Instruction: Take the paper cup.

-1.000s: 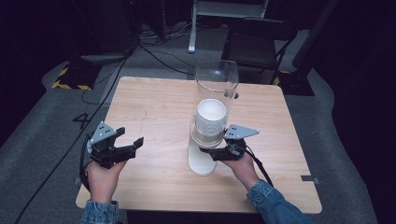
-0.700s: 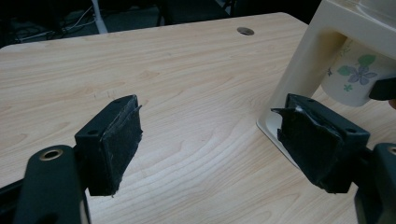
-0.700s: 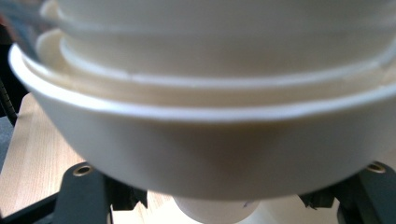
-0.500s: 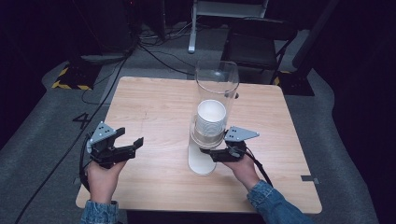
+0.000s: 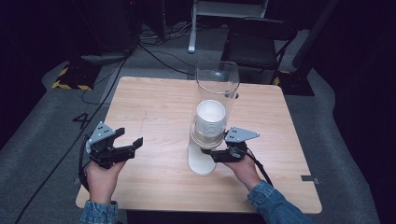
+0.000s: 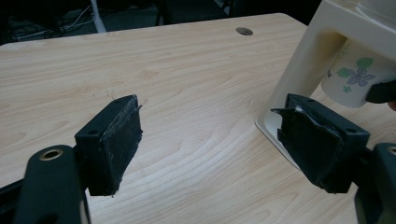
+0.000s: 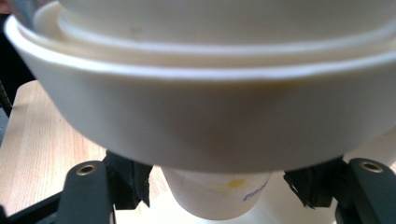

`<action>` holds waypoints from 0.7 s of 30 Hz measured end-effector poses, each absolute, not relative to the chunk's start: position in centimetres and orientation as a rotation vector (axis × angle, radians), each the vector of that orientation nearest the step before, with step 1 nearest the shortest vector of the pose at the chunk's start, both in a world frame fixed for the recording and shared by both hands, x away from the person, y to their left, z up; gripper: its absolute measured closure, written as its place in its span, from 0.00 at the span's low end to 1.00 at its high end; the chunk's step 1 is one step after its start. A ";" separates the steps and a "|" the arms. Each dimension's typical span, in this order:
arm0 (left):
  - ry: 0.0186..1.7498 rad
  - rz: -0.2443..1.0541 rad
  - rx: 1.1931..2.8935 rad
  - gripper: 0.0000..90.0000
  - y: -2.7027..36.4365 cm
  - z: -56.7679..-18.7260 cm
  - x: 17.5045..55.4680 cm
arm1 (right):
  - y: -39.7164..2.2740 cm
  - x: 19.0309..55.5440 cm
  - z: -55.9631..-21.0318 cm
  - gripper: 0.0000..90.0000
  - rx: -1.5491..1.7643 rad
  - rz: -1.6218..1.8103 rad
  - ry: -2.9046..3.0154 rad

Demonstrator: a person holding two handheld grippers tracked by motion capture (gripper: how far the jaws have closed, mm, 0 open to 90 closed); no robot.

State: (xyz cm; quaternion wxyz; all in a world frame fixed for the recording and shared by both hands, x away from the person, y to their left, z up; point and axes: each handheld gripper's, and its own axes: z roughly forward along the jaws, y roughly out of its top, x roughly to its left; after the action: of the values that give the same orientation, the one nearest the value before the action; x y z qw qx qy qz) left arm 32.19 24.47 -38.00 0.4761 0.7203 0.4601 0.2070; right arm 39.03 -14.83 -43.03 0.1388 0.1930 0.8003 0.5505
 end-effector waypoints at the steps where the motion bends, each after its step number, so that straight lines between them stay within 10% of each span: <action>1: 1.123 0.507 1.761 0.24 24.5 -38.0 32.2 | -14.9 39.0 -43.0 0.36 0.555 1.590 2.314; 21: 1.125 0.487 1.770 0.24 24.4 -38.3 32.4 | -15.0 39.4 -44.0 0.36 0.546 1.693 2.304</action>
State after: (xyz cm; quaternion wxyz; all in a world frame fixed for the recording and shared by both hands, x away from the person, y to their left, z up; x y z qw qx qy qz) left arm 32.39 24.36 -38.26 0.4744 0.7237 0.4601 0.1990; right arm 39.42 -15.04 -44.00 0.1150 0.1864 0.7864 0.5776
